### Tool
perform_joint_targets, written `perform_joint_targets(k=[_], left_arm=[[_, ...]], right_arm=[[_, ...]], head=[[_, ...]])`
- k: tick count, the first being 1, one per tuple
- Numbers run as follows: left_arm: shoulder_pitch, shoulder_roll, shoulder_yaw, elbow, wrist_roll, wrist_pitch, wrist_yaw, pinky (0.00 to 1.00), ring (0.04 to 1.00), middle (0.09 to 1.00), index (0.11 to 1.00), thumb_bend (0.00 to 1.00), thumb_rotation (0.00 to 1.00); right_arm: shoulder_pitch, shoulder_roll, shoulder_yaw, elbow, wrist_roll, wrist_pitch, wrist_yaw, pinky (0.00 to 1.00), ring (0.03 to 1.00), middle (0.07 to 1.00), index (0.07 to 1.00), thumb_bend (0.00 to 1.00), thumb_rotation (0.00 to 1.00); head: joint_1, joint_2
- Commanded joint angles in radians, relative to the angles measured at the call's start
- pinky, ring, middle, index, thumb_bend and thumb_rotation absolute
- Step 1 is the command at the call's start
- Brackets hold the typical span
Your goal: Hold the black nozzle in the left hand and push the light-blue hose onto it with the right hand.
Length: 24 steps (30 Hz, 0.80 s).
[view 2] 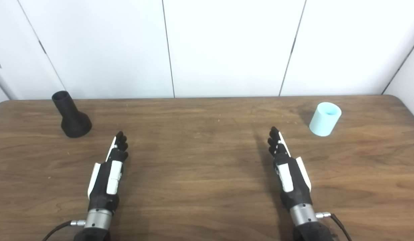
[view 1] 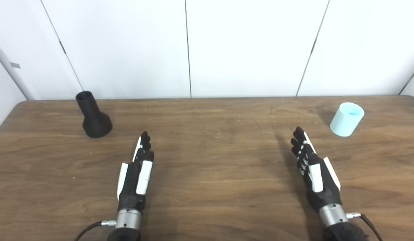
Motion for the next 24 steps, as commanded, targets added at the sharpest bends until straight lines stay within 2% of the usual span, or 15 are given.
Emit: perform_joint_targets(k=[1, 14, 19, 24], left_arm=[[-0.001, 0.005, -0.003, -0.004, 0.011, -0.03, 0.005, 1.0, 1.0, 1.0, 1.0, 0.87, 1.0], [-0.001, 0.007, -0.006, -0.002, 0.014, -0.028, 0.007, 1.0, 1.0, 1.0, 1.0, 0.87, 1.0], [-0.002, -0.004, -0.015, 0.005, 0.024, -0.032, 0.014, 1.0, 1.0, 1.0, 1.0, 0.87, 1.0], [0.003, -0.03, -0.036, 0.049, 0.045, -0.07, 0.034, 1.0, 1.0, 1.0, 1.0, 0.85, 1.0]], right_arm=[[-0.009, 0.005, -0.002, 0.003, 0.009, -0.048, 0.001, 1.0, 1.0, 1.0, 1.0, 0.72, 1.0], [-0.008, 0.0, 0.0, 0.005, 0.01, -0.04, 0.006, 1.0, 1.0, 1.0, 1.0, 0.72, 1.0], [-0.006, -0.016, -0.011, 0.017, 0.027, -0.046, 0.016, 1.0, 1.0, 1.0, 1.0, 0.73, 1.0], [-0.003, -0.039, -0.03, 0.079, 0.053, -0.101, 0.036, 1.0, 1.0, 1.0, 1.0, 0.72, 1.0]], head=[[0.001, 0.0], [0.005, -0.003], [0.056, -0.038], [0.141, -0.091]])
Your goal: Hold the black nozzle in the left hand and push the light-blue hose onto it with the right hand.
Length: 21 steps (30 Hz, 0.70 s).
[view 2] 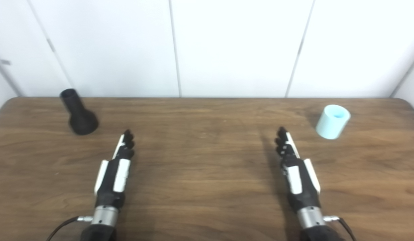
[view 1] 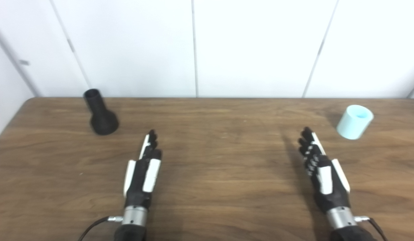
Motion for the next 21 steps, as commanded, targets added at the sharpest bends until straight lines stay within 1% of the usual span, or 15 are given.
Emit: perform_joint_targets(k=[1, 3, 9, 10, 12, 15, 17, 19, 20, 21], left_arm=[[0.006, -0.026, -0.017, 0.044, 0.016, -0.05, 0.02, 1.0, 1.0, 1.0, 1.0, 0.84, 1.0], [0.007, -0.036, -0.022, 0.058, 0.019, -0.065, 0.027, 1.0, 1.0, 1.0, 1.0, 0.84, 1.0], [0.005, -0.046, -0.018, 0.084, 0.011, -0.104, 0.037, 1.0, 1.0, 1.0, 1.0, 0.82, 1.0], [0.002, -0.044, -0.012, 0.088, 0.005, -0.108, 0.037, 1.0, 1.0, 1.0, 1.0, 0.82, 1.0], [-0.005, -0.034, 0.003, 0.096, -0.007, -0.116, 0.038, 1.0, 1.0, 1.0, 1.0, 0.81, 1.0], [-0.021, -0.014, 0.037, 0.099, -0.016, -0.125, 0.046, 1.0, 1.0, 1.0, 1.0, 0.81, 1.0], [-0.03, -0.003, 0.066, 0.102, -0.015, -0.138, 0.065, 1.0, 1.0, 1.0, 1.0, 0.83, 1.0], [-0.035, 0.0, 0.092, 0.101, -0.014, -0.156, 0.082, 1.0, 1.0, 1.0, 1.0, 0.85, 0.9], [-0.036, 0.003, 0.106, 0.094, 0.003, -0.176, 0.103, 1.0, 1.0, 1.0, 1.0, 0.85, 0.87], [-0.038, 0.008, 0.118, 0.088, 0.028, -0.2, 0.125, 1.0, 1.0, 1.0, 1.0, 0.83, 0.8]], right_arm=[[0.012, -0.019, -0.017, 0.054, 0.022, -0.067, 0.019, 1.0, 1.0, 1.0, 1.0, 0.71, 1.0], [0.011, -0.029, -0.023, 0.082, 0.036, -0.092, 0.03, 1.0, 1.0, 1.0, 1.0, 0.7, 1.0], [0.007, -0.04, -0.029, 0.134, 0.053, -0.138, 0.045, 1.0, 1.0, 1.0, 1.0, 0.69, 1.0], [0.008, -0.042, -0.03, 0.14, 0.053, -0.146, 0.047, 1.0, 1.0, 1.0, 1.0, 0.7, 1.0], [0.008, -0.043, -0.03, 0.151, 0.052, -0.16, 0.049, 1.0, 1.0, 1.0, 1.0, 0.7, 1.0], [0.008, -0.04, -0.029, 0.164, 0.05, -0.177, 0.05, 1.0, 1.0, 1.0, 1.0, 0.71, 1.0], [0.01, -0.036, -0.027, 0.168, 0.042, -0.186, 0.047, 1.0, 1.0, 1.0, 1.0, 0.72, 1.0], [0.013, -0.033, -0.023, 0.171, 0.036, -0.193, 0.044, 1.0, 1.0, 1.0, 1.0, 0.72, 1.0], [0.014, -0.033, -0.022, 0.173, 0.033, -0.196, 0.043, 1.0, 1.0, 1.0, 1.0, 0.72, 1.0], [0.014, -0.032, -0.021, 0.175, 0.031, -0.198, 0.041, 1.0, 1.0, 1.0, 1.0, 0.72, 1.0]], head=[[0.017, -0.012], [0.033, -0.033], [0.044, -0.062], [0.044, -0.062], [0.049, -0.074], [0.045, -0.081], [0.038, -0.084], [0.034, -0.086], [0.031, -0.087], [0.029, -0.09]])
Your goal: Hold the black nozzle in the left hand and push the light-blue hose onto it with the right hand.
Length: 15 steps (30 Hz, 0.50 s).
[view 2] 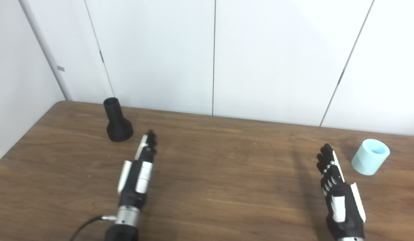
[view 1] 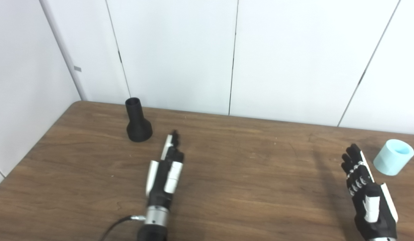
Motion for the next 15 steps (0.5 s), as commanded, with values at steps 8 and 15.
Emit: perform_joint_targets(k=[8, 15], left_arm=[[-0.047, 0.113, 0.101, 0.058, 0.261, -0.244, 0.217, 0.94, 0.953, 0.963, 1.0, 0.81, 0.68], [-0.084, 0.201, 0.135, 0.094, 0.295, -0.298, 0.323, 0.91, 0.934, 0.957, 1.0, 0.82, 0.6]], right_arm=[[0.063, 0.02, 0.007, 0.079, -0.016, -0.028, -0.008, 1.0, 1.0, 1.0, 1.0, 0.72, 1.0], [0.06, 0.02, 0.008, 0.091, -0.017, -0.031, -0.006, 1.0, 1.0, 1.0, 1.0, 0.71, 1.0]], head=[[-0.009, -0.003], [-0.006, -0.006]])
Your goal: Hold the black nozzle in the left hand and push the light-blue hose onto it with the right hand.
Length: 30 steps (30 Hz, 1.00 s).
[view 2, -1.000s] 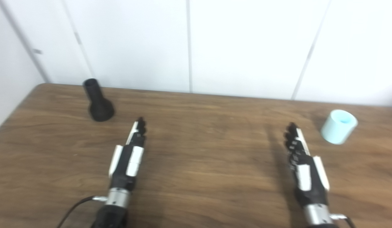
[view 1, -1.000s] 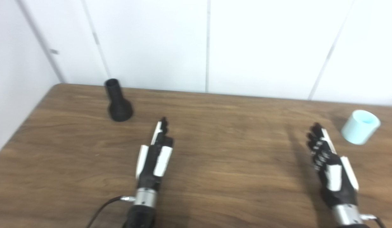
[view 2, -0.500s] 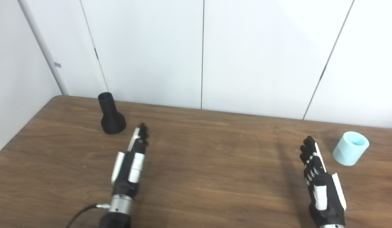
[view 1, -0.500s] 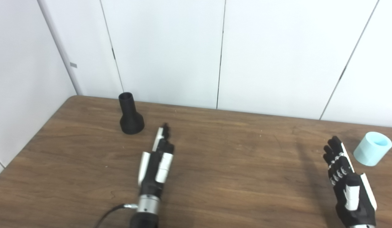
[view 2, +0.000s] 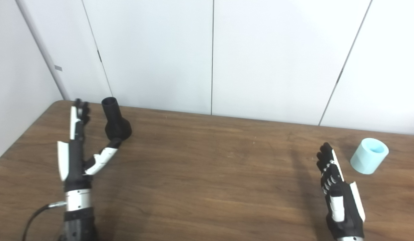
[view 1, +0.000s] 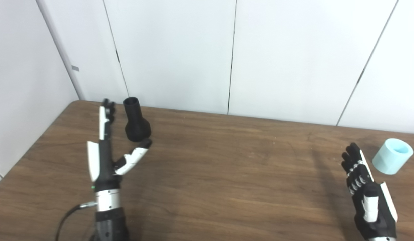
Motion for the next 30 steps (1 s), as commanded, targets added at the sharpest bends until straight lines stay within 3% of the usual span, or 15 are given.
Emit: perform_joint_targets(k=[1, 5, 10, 16, 22, 26, 30], left_arm=[[-0.019, 0.027, 0.001, 0.029, 0.031, -0.037, 0.05, 0.92, 0.934, 0.958, 1.0, 0.82, 0.6], [-0.045, 0.064, 0.023, 0.075, 0.023, -0.036, 0.093, 0.98, 0.946, 0.962, 1.0, 0.85, 0.58], [-0.153, 0.12, 0.086, 0.227, -0.021, -0.001, 0.104, 0.91, 0.948, 0.965, 1.0, 0.91, 0.56], [-0.26, 0.211, 0.081, 0.361, -0.125, 0.092, -0.008, 0.94, 0.952, 0.969, 1.0, 0.94, 0.53], [-0.344, 0.276, 0.084, 0.474, -0.267, 0.153, -0.153, 0.89, 0.916, 0.934, 0.997, 0.98, 0.49], [-0.393, 0.286, 0.095, 0.504, -0.391, 0.223, -0.254, 0.8, 0.896, 0.926, 0.972, 1.0, 0.47], [-0.408, 0.294, 0.076, 0.502, -0.434, 0.257, -0.323, 0.84, 0.913, 0.927, 0.969, 0.96, 0.45]], right_arm=[[0.059, 0.018, 0.005, 0.088, 0.0, -0.022, -0.002, 1.0, 1.0, 1.0, 1.0, 0.71, 1.0], [0.057, 0.019, 0.005, 0.09, 0.0, -0.021, -0.004, 1.0, 1.0, 1.0, 1.0, 0.7, 1.0], [0.059, 0.019, 0.003, 0.09, 0.0, -0.019, -0.005, 1.0, 1.0, 1.0, 1.0, 0.71, 1.0], [0.061, 0.025, 0.006, 0.09, -0.007, -0.019, -0.01, 1.0, 1.0, 1.0, 1.0, 0.71, 1.0], [0.064, 0.031, 0.007, 0.079, -0.009, -0.009, -0.015, 1.0, 1.0, 1.0, 1.0, 0.71, 1.0], [0.067, 0.036, 0.009, 0.07, -0.01, 0.0, -0.019, 0.99, 1.0, 1.0, 1.0, 0.71, 1.0], [0.07, 0.04, 0.011, 0.056, -0.011, 0.013, -0.024, 0.98, 1.0, 1.0, 1.0, 0.71, 1.0]], head=[[-0.001, 0.0], [-0.005, 0.001], [-0.003, 0.001], [-0.009, 0.005], [-0.015, 0.011], [-0.017, 0.012], [-0.02, 0.015]])
